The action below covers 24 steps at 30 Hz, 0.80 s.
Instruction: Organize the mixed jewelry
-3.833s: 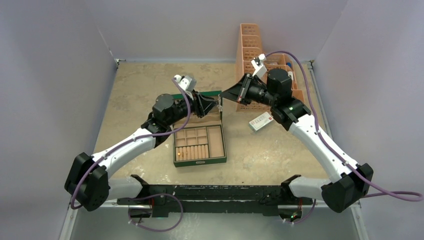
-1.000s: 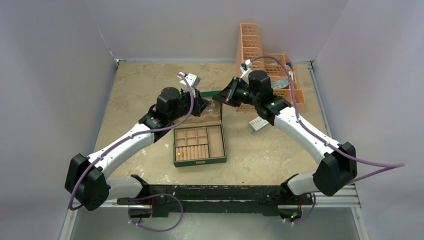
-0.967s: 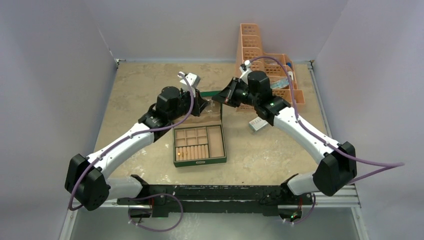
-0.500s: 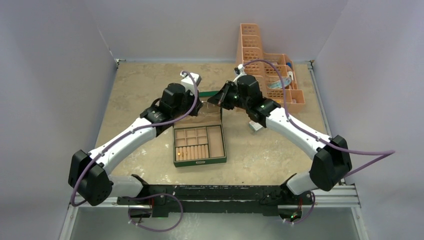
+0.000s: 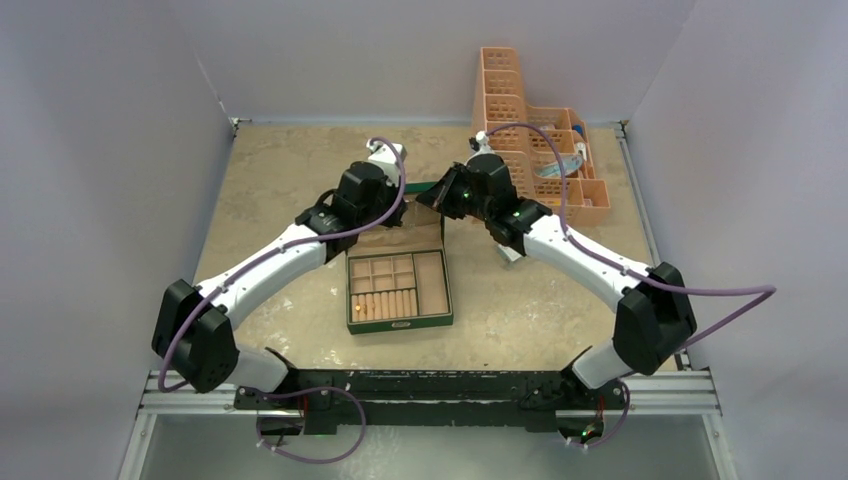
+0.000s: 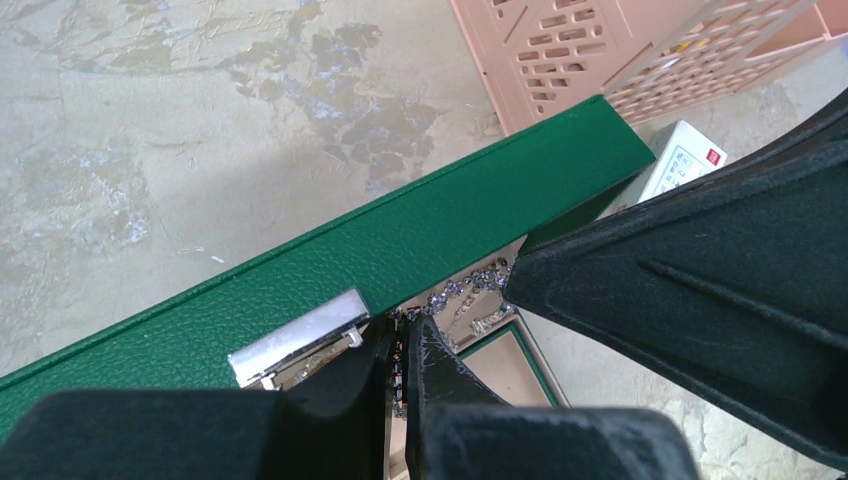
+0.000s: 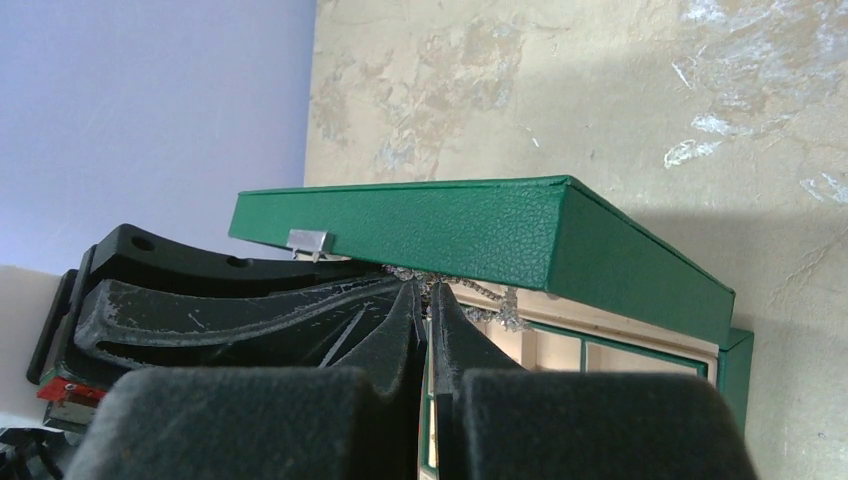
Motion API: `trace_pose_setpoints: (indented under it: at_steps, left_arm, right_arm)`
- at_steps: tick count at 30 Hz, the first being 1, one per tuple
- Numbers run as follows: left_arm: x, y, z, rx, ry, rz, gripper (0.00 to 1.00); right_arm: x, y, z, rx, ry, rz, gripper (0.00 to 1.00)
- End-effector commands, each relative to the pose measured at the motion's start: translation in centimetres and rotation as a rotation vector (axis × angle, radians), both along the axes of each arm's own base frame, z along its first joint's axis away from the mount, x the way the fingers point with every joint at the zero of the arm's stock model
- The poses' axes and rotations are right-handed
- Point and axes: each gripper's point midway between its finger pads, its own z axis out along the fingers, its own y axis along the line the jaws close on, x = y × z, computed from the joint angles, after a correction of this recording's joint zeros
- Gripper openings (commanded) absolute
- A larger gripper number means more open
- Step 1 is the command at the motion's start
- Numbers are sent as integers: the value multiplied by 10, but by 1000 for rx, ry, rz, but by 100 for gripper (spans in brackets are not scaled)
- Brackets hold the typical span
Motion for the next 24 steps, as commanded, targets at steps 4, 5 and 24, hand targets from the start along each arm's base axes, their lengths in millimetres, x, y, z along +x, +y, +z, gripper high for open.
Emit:
trace_pose_setpoints:
  at_steps: [4,5,24]
  left_arm:
    - [20,3,25,-37,-42,97,1]
    - [21,4,24,-35,-39,103,2]
    - [21,8,3,10,28,131,6]
  right_arm:
    - [17,-3,1,6,-38,-78,0]
    - [18,-3,1,6,-39,-83,0]
    - [24,-7,-20,-84,11,-129,6]
